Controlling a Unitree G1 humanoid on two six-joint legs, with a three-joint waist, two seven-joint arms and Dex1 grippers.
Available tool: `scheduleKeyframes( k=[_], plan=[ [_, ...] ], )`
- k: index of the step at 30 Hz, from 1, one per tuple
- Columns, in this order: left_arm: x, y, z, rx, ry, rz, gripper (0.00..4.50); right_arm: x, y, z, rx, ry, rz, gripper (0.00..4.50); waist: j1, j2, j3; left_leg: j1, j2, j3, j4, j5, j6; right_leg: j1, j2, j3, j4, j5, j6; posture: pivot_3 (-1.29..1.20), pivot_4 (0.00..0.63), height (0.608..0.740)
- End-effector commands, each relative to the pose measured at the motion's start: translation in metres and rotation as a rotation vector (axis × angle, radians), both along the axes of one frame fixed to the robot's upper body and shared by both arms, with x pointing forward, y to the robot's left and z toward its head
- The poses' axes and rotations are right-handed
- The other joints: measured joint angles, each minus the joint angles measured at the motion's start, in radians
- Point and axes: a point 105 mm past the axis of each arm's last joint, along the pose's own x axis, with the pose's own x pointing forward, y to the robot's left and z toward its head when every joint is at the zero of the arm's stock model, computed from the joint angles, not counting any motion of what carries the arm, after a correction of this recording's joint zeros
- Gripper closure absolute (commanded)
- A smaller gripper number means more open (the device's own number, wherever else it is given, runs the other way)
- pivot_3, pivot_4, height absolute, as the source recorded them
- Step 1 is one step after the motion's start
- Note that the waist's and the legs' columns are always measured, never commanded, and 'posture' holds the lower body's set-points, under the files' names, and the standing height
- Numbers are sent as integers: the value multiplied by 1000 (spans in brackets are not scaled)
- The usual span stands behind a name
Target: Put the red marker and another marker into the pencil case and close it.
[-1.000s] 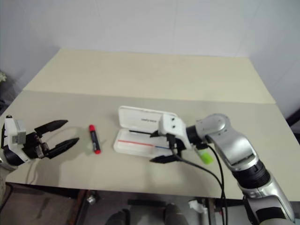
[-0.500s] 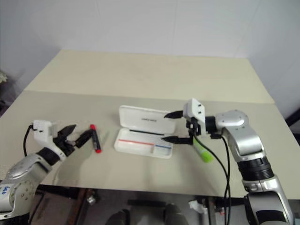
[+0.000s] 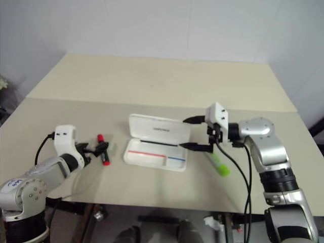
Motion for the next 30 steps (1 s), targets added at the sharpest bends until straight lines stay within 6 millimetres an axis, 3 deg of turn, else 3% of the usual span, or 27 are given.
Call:
scheduleKeyframes(
  k=[1, 9, 15, 19, 27, 30],
  plan=[
    [4, -1, -1, 21, 36, 17, 0, -8, -11, 10, 54, -19, 29, 18, 0, 0, 0, 0, 0, 0, 0, 0, 0, 0, 0, 0, 0, 0, 0, 0, 150, 740],
    [8, -10, -21, 75, 192, -22, 0, -14, -33, 0, 77, 2, 19, 18, 0, 0, 0, 3, -1, 0, 1, 0, 0, 4, 0, 0, -1, 0, 1, 0, 150, 740],
    [15, -7, -26, 84, 257, -3, 0, -9, -35, 1, 85, -14, -32, 18, -1, 2, -1, 8, -1, 0, 1, 1, 1, 13, 0, 0, -10, 1, 0, 0, 150, 740],
    [20, -3, -24, 105, 245, 13, 1198, -6, -35, 2, 88, -24, -49, 0, -2, 2, -1, 9, -1, 0, 1, 4, 2, 17, 0, 1, -17, 1, -10, 0, 150, 740],
    [28, 7, -15, 126, 189, 57, 3704, -2, -36, 6, 98, -47, -68, 0, 3, 2, -1, 9, -1, 0, 1, 5, 3, 17, 0, 1, -19, 3, -9, 0, 150, 740],
    [32, 12, -5, 147, 139, 60, 3889, -1, -38, 8, 101, -53, -72, 0, 4, 2, -1, 9, -1, 0, 1, 6, 3, 17, 0, 1, -19, 3, -10, 0, 150, 740]
  ],
)
